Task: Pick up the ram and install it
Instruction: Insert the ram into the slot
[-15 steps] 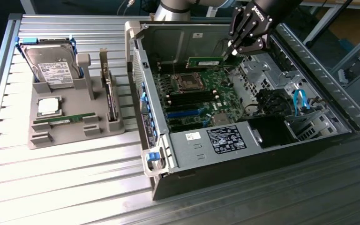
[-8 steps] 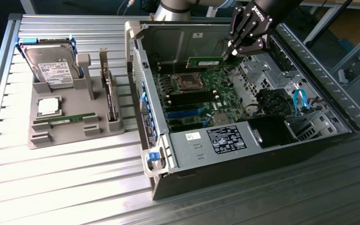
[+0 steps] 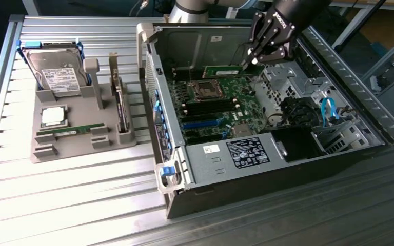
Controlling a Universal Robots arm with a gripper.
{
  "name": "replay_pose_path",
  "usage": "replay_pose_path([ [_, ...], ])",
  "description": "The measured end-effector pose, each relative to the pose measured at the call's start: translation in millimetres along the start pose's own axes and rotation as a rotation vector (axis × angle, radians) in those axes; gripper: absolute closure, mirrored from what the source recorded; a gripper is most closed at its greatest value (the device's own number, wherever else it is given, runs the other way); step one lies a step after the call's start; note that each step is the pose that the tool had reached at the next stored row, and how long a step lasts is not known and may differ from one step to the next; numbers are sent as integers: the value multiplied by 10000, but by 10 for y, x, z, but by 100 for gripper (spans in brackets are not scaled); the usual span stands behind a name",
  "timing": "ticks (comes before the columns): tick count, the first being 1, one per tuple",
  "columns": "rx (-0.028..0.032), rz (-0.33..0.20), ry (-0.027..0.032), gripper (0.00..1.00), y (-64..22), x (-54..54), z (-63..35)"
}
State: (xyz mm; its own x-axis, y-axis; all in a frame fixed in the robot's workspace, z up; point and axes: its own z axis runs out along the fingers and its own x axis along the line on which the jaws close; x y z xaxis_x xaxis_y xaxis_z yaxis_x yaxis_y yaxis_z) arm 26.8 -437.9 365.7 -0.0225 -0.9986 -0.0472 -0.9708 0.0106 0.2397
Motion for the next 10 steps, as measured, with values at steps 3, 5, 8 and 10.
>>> replay_pose_path([
  [3,0,0,0,88,-18,4,72],
  [5,0,0,0,88,-29,6,117],
  [8,0,-1,0,88,-53,10,212],
  [10,-1,0,2,88,-68,14,275],
])
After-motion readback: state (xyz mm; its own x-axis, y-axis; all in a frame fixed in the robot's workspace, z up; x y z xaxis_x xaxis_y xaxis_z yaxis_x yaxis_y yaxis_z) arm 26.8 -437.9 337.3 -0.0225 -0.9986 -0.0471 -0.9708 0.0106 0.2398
